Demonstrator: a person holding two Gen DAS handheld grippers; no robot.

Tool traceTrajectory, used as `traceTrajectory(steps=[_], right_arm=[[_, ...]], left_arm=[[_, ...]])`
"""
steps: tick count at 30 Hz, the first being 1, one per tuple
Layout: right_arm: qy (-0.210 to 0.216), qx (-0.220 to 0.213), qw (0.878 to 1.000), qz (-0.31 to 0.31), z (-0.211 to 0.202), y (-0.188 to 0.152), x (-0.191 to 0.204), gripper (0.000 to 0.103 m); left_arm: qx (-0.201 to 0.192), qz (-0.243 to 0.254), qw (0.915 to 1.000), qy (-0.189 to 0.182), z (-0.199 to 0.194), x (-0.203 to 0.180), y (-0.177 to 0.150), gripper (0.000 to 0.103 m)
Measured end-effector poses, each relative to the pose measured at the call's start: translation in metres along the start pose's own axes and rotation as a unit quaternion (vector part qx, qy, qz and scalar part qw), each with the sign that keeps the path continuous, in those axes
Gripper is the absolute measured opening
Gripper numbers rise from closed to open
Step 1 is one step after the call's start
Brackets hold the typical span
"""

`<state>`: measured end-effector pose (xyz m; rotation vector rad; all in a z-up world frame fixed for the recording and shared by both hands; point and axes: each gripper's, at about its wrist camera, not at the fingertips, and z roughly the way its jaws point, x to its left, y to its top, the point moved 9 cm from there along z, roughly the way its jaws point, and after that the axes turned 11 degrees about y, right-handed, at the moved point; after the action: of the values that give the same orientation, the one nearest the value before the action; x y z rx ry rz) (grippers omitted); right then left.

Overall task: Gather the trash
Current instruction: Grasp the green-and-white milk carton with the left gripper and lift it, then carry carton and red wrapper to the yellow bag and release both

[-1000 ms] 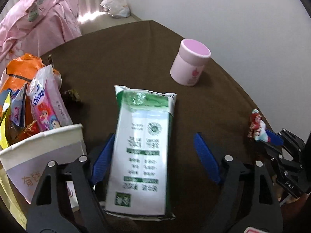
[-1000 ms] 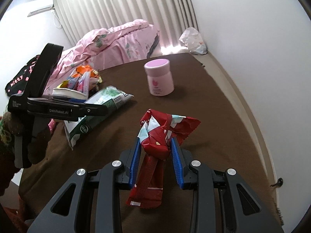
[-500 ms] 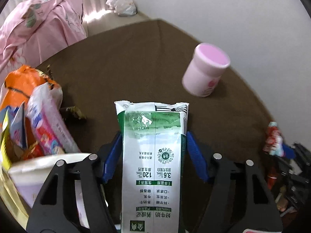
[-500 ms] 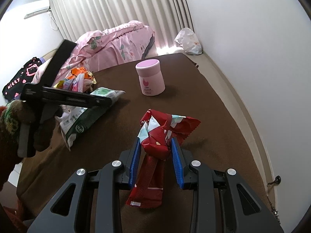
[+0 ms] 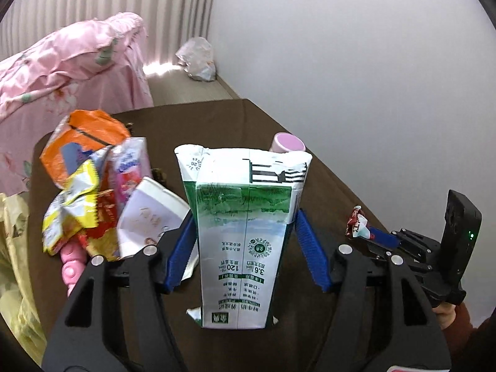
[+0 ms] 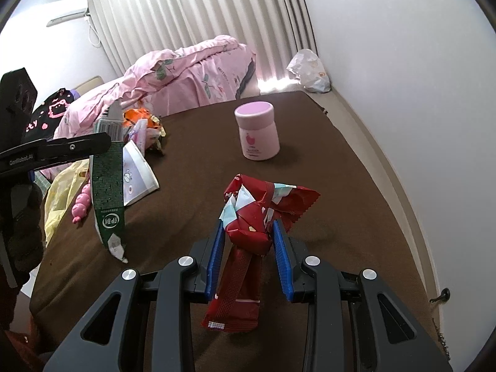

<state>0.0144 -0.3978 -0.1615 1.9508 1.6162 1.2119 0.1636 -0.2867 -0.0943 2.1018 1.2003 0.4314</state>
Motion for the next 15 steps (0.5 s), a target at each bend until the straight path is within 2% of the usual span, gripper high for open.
traceTrajectory(steps=[10,15], right_arm=[[0.007,-0.020,0.998,-0.054,-0.011,0.028,0.044,0.030],[0.006,-0.026,0.996,-0.087,-0.015,0.042,0.073,0.030]], left_arm=[[-0.060,-0.013,0.9975,0.034,-0.060,0.020,0.003,0.060],[-0.090,-0.032,0.9947,0.036,-0.094,0.035,0.003,0.060]])
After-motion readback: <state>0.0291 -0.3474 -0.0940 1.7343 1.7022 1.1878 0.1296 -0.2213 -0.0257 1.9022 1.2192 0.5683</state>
